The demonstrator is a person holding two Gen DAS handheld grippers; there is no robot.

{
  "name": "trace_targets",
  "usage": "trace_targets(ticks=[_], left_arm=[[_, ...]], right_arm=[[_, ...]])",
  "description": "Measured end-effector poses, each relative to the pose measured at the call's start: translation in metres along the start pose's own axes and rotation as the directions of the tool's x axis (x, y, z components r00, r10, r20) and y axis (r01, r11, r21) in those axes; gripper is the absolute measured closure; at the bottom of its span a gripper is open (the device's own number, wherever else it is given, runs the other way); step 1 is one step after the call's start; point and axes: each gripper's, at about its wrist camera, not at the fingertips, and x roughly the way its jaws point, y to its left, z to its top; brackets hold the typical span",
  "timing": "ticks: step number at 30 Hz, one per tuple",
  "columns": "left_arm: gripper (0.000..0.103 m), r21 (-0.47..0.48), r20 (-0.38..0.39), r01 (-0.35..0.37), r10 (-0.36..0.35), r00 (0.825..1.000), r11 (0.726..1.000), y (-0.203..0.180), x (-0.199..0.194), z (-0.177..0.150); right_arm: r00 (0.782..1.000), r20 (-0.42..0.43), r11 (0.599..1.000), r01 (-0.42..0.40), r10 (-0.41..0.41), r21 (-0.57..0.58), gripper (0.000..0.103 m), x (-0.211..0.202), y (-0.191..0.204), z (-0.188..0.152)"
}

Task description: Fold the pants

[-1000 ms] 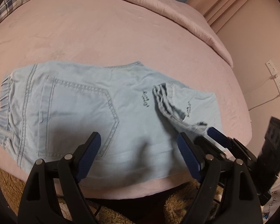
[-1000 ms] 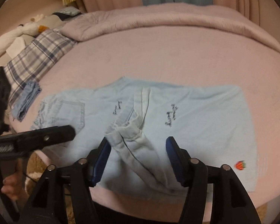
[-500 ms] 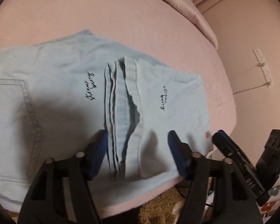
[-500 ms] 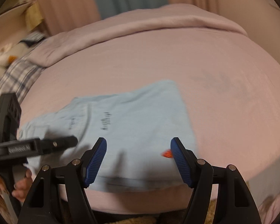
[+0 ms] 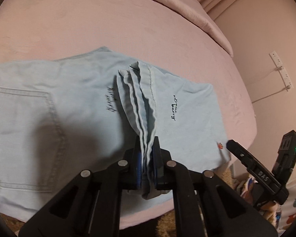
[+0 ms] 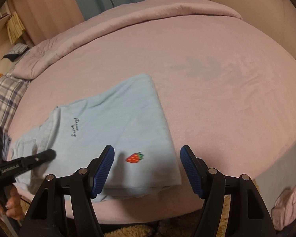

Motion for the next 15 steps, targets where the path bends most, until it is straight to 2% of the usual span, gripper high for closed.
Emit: trace_targets(ticks=[4, 12, 15], left_arm=[[0.092, -0.009, -0.045, -0.024, 0.024, 0.999, 1.0, 0.006, 0.016, -0.003], [0.09, 0.01, -0.043, -0.04, 0.041, 0.998, 0.999, 0.003, 0.018, -0.004], [0.09, 0.004, -0.042, -0.037, 0.037, 0.998, 0.999, 0.004, 0.017, -0.005]], right_arm=[[0.999, -0.039, 1.0, -0.02, 0.02, 0.018, 0.032, 0.009, -0.004, -0.004], [0.992, -0.113, 0.998, -0.05, 0.056, 0.047, 0.033, 0.023, -0.009, -0.011], [0.992, -0.113, 0.998, -0.043, 0.047, 0.037, 0.045, 0.022, -0.01, -0.013]])
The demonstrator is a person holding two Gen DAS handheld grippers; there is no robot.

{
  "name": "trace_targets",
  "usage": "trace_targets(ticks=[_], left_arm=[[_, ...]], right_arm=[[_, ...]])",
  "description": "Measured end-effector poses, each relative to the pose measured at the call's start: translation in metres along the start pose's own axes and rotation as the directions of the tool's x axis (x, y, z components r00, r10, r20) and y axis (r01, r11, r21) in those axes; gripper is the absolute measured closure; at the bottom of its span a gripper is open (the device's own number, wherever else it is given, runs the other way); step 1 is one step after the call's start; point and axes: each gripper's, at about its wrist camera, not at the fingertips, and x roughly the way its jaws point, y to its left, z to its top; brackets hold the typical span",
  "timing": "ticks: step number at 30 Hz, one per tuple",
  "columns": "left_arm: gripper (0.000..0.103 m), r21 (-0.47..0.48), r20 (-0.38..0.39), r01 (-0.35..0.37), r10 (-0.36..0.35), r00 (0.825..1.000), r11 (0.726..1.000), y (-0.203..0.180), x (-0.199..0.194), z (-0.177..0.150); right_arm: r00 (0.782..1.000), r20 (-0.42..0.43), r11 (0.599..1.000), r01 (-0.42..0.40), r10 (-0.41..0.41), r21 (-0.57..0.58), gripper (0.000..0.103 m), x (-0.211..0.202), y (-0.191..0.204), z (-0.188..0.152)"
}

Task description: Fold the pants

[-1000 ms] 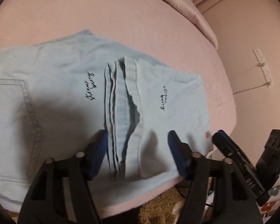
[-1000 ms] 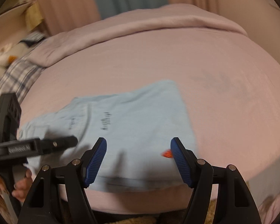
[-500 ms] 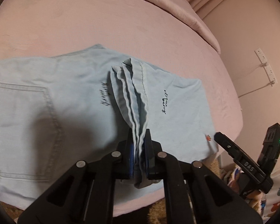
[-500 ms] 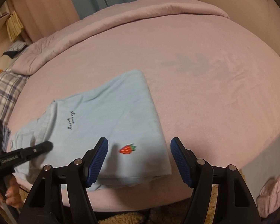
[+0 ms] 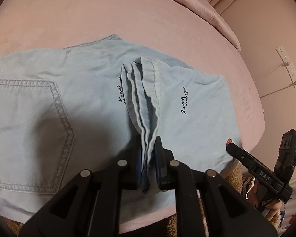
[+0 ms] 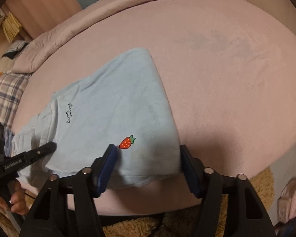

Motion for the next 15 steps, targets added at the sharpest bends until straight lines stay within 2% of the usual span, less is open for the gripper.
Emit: trace_targets(ticks=[2, 4, 6, 11, 15], left_arm=[[0.09, -0.001, 0.001, 0.0, 0.0, 1.0, 1.0, 0.002, -0.003, -0.002], [0.09, -0.004, 0.004, -0.006, 0.006, 1.0, 1.0, 0.003, -0.006, -0.004], [0.09, -0.001, 0.006, -0.011, 0.011, 1.0, 1.0, 0.0, -0.005, -0.003], [0.089, 0.0, 0.014, -0.022, 0.022, 1.0, 1.0, 0.0, -0.006, -0.006], [0.088, 0.012, 0.013, -0.046, 0.045, 0.999, 0.999, -0.003, -0.01, -0.005]], right_arm=[[1.0, -0.001, 1.0, 0.007, -0.007, -0.004, 0.059, -0.001, -0.003, -0.001], [1.0, 0.01, 1.0, -0.007, 0.007, -0.009, 0.08, -0.004, -0.003, -0.001], [0.999, 0.034, 1.0, -0.01, 0.01, -0.017, 0.085, -0.011, -0.001, -0.001], [0.999, 0.023, 0.999, 0.036, -0.036, -0.031, 0.087, -0.005, 0.001, -0.005], [1.0, -0.001, 0.999, 0.031, -0.031, -0.024, 0.085, -0.001, -0.001, 0.0]])
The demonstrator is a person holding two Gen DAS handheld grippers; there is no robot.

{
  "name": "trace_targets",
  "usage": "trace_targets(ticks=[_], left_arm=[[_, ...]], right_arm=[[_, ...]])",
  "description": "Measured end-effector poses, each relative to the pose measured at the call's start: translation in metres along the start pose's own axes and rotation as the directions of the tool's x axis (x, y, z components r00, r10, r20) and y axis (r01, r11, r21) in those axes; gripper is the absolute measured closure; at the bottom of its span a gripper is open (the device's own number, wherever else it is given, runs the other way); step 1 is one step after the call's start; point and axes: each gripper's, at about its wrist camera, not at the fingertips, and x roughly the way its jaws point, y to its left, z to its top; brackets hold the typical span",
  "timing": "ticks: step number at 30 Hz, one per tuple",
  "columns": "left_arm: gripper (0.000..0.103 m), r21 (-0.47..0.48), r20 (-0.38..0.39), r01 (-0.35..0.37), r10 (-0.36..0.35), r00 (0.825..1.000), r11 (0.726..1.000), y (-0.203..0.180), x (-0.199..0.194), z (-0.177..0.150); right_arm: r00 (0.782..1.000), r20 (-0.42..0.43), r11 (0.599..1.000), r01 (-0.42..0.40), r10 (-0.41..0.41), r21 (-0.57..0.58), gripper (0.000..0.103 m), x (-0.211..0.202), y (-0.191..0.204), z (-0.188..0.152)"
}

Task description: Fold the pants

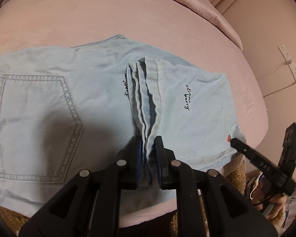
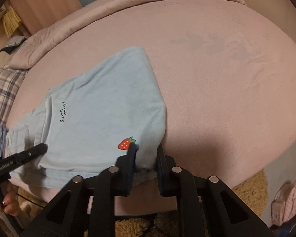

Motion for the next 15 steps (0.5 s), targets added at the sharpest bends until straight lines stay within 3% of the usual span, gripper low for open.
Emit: trace_targets(ticks=[7, 12, 15], left_arm=[[0.088, 0.005, 0.01, -0.021, 0.021, 1.0, 1.0, -0.002, -0.002, 0.005], [0.085, -0.01, 0.007, -0.026, 0.026, 1.0, 1.0, -0.001, 0.001, 0.005], [0.085, -0.012, 0.006, -0.027, 0.027, 1.0, 1.0, -0.001, 0.001, 0.005]], right_arm=[[0.999, 0.035, 0.998, 0.001, 0.001, -0.067, 0.059, -0.006, 0.003, 0.035], [0.996, 0.006, 0.993, -0.088, 0.088, -0.078, 0.056, 0.02, 0.011, 0.074], [0.996, -0.014, 0.994, -0.087, 0.086, -0.065, 0.056, 0.041, 0.016, 0.093]])
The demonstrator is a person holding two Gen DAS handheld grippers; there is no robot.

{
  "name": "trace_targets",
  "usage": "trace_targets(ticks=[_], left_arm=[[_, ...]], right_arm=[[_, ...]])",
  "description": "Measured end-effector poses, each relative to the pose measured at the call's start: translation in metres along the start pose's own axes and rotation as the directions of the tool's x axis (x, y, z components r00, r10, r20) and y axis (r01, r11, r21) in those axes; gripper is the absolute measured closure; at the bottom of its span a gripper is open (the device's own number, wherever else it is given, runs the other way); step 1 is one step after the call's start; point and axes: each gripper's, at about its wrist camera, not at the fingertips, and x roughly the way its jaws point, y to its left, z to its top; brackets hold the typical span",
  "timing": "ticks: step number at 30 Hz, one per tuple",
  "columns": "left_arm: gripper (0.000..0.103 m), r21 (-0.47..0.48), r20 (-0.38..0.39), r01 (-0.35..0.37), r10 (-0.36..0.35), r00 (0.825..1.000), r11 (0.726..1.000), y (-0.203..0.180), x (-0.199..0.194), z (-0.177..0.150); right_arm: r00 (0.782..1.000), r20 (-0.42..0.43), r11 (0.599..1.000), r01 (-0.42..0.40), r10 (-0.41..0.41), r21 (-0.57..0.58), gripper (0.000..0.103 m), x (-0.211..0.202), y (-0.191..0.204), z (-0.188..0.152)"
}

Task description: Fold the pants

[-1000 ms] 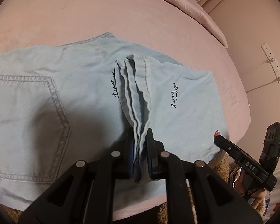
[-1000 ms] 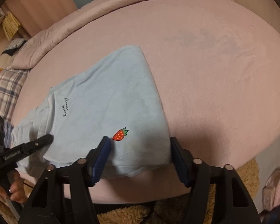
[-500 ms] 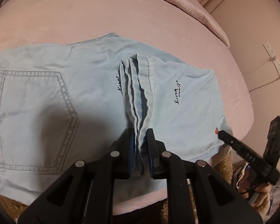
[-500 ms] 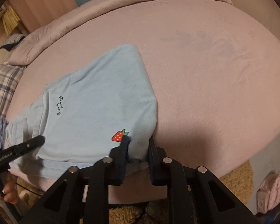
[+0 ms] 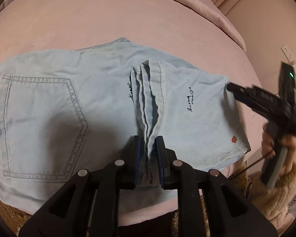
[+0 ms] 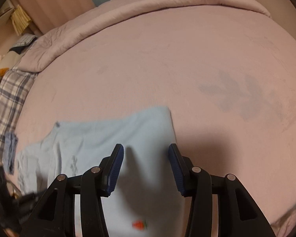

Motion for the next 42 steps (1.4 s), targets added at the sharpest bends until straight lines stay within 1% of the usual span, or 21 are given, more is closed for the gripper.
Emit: trace_targets(ticks=[5, 6, 7, 8, 9, 10, 13, 17, 19, 23, 26, 29, 32, 34, 35, 36, 37, 38, 39, 40, 42], left_arm=[[0.085, -0.003, 0.001, 0.0, 0.0, 1.0, 1.0, 0.002, -0.002, -0.002], [0.085, -0.004, 0.001, 0.0, 0.0, 1.0, 1.0, 0.002, -0.002, -0.002], [0.085, -0.004, 0.002, 0.002, -0.002, 1.0, 1.0, 0.002, -0.002, -0.003], [0.085, -0.006, 0.003, 0.003, -0.003, 1.0, 1.0, 0.002, -0.002, -0.002], [0.085, -0.008, 0.003, 0.004, -0.004, 1.0, 1.0, 0.002, -0.001, -0.002], [0.085, -0.009, 0.003, 0.006, -0.006, 1.0, 1.0, 0.002, -0.002, -0.003], [0.085, -0.012, 0.001, 0.013, -0.013, 1.0, 1.0, 0.003, -0.002, -0.002], [0.082, -0.009, 0.003, 0.009, -0.009, 1.0, 1.0, 0.004, -0.001, -0.003], [0.081, -0.01, 0.002, 0.007, -0.007, 1.0, 1.0, 0.004, 0.0, -0.005], [0.081, -0.013, 0.003, 0.01, -0.01, 1.0, 1.0, 0.007, -0.001, -0.007], [0.081, -0.013, 0.003, 0.008, -0.008, 1.0, 1.0, 0.007, -0.001, -0.007], [0.08, -0.015, 0.005, 0.004, -0.004, 1.0, 1.0, 0.005, -0.002, -0.006], [0.076, -0.014, 0.012, -0.004, 0.004, 1.0, 1.0, 0.004, -0.006, -0.008], [0.071, -0.016, 0.023, -0.016, 0.016, 1.0, 1.0, 0.006, -0.012, -0.009], [0.067, -0.018, 0.034, -0.022, 0.022, 0.999, 1.0, 0.006, -0.017, -0.009], [0.059, -0.02, 0.05, -0.026, 0.027, 0.998, 0.999, 0.007, -0.022, -0.009], [0.054, -0.023, 0.064, -0.028, 0.029, 0.998, 0.999, 0.008, -0.028, -0.009], [0.042, -0.025, 0.081, -0.03, 0.032, 0.996, 0.999, 0.01, -0.034, -0.009], [0.033, -0.028, 0.103, -0.032, 0.035, 0.994, 0.999, 0.011, -0.041, -0.008], [0.03, -0.029, 0.121, -0.037, 0.04, 0.992, 0.999, 0.012, -0.047, -0.008], [0.022, -0.031, 0.16, -0.055, 0.059, 0.985, 0.998, 0.015, -0.063, -0.006]], right_arm=[[1.0, -0.005, 0.999, 0.03, -0.03, -0.013, 0.057, 0.014, 0.007, 0.008], [0.999, 0.003, 0.999, 0.036, -0.036, -0.015, 0.062, 0.015, 0.008, 0.009], [0.999, 0.008, 0.999, 0.047, -0.046, -0.017, 0.077, 0.014, 0.009, 0.011], [0.997, 0.02, 0.997, 0.075, -0.074, -0.026, 0.085, 0.012, 0.01, 0.01], [0.996, 0.035, 0.996, 0.079, -0.078, -0.029, 0.089, 0.009, 0.011, 0.011], [0.997, 0.055, 0.998, 0.061, -0.06, -0.031, 0.09, 0.003, 0.01, 0.011], [0.994, 0.095, 0.998, 0.054, -0.051, -0.037, 0.092, -0.008, 0.013, 0.012], [0.987, 0.145, 0.996, 0.077, -0.07, -0.045, 0.093, -0.015, 0.019, 0.014], [0.987, 0.134, 0.995, 0.09, -0.084, -0.04, 0.093, -0.008, 0.016, 0.016], [0.988, 0.066, 0.99, 0.138, -0.136, -0.021, 0.093, 0.009, 0.004, 0.01], [0.99, 0.079, 0.993, 0.121, -0.121, -0.001, 0.093, 0.009, -0.004, 0.004], [0.989, 0.077, 0.992, 0.127, -0.127, 0.004, 0.093, 0.007, -0.006, 0.002], [0.988, 0.072, 0.99, 0.138, -0.137, -0.001, 0.087, 0.002, -0.003, 0.0], [0.988, 0.07, 0.99, 0.142, -0.141, -0.005, 0.078, -0.002, -0.001, 0.001], [0.988, 0.076, 0.99, 0.139, -0.138, -0.011, 0.076, -0.006, 0.001, 0.0], [0.987, 0.082, 0.99, 0.139, -0.137, -0.015, 0.07, -0.009, 0.001, -0.003], [0.986, 0.092, 0.99, 0.138, -0.135, -0.019, 0.061, -0.015, 0.002, -0.005], [0.985, 0.109, 0.99, 0.136, -0.132, -0.023, 0.056, -0.022, 0.004, -0.007], [0.984, 0.124, 0.991, 0.131, -0.127, -0.028, 0.048, -0.028, 0.006, -0.009], [0.982, 0.148, 0.992, 0.123, -0.117, -0.035, 0.042, -0.038, 0.009, -0.012], [0.979, 0.177, 0.992, 0.114, -0.104, -0.046, 0.034, -0.05, 0.013, -0.014]])
